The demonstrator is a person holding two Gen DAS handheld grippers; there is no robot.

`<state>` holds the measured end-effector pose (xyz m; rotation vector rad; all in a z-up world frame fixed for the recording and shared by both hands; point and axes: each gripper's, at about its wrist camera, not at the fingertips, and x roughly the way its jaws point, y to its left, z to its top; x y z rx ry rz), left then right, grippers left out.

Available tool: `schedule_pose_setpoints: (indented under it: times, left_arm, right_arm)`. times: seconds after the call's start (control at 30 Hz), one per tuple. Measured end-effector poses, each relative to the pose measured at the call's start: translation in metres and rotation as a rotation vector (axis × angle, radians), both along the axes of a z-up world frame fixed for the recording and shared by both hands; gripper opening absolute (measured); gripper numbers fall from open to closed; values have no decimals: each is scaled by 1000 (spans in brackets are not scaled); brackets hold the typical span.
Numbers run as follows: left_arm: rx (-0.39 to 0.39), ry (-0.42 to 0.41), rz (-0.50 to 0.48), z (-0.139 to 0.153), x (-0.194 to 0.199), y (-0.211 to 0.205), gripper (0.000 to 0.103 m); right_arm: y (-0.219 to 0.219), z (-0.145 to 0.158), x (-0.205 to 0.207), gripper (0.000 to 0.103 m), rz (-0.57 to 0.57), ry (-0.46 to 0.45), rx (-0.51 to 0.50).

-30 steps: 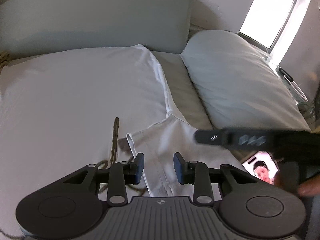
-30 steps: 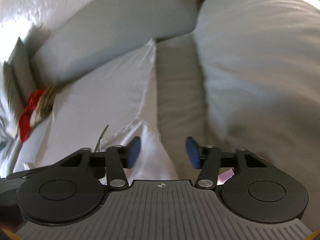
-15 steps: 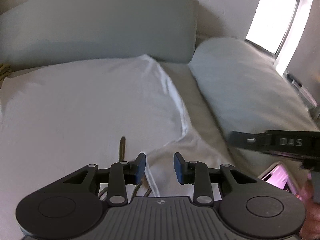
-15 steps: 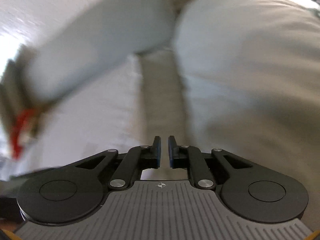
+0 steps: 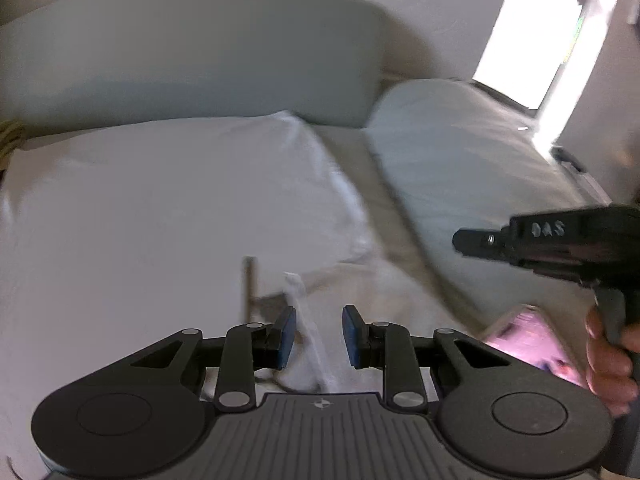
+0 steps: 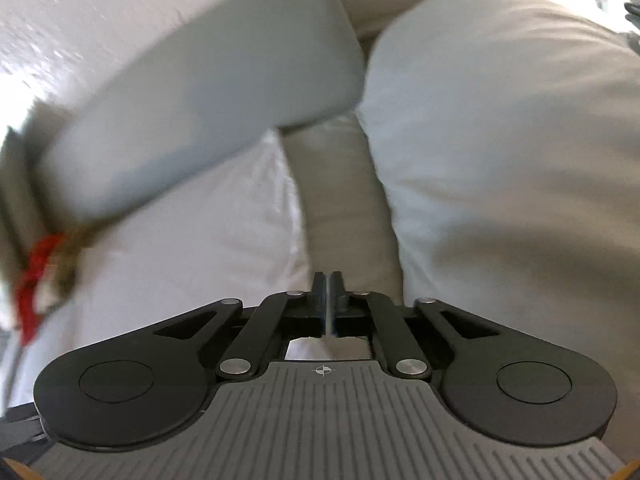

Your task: Fold clothes

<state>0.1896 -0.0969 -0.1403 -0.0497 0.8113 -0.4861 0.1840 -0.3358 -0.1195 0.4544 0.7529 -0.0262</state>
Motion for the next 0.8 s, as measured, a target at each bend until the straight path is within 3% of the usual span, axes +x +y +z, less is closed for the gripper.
schedule_pose_setpoints:
  times: [0.17,0.27,0.33,0.47,0.57,0.6,0.67,0.8]
  left_arm:
    - [82,37,-67,-18,-24,-27,21]
    - [174,16,-82,-18,-48,-26,22]
    - [206,16,-90,-14,-64,-14,22]
    - [105,-6,-75,2,-85,4,18]
    - [86,-77,-59,6,-80,-11,22]
    - [106,-68,-54,2,-74,-18,22]
    - [184,49,-48,-14,-61,-25,25]
    - [262,148,-54,-3,-77,-13,27]
  right_arm:
    - [15,-2,-44,13,146,58,-36]
    - [28,-25,-56,13,202,163,-126]
    - [30,-21,-78,13,194,161,-194]
    - [21,-7,-116,17,175,193,-247]
    - [21,-1,-119,17,135,91,-205]
    - [27,-1,-113,17,133,72,-187]
    - [43,-7,-99,20,150,68,-163]
    - [70,-14,-88,27,232,226,-259]
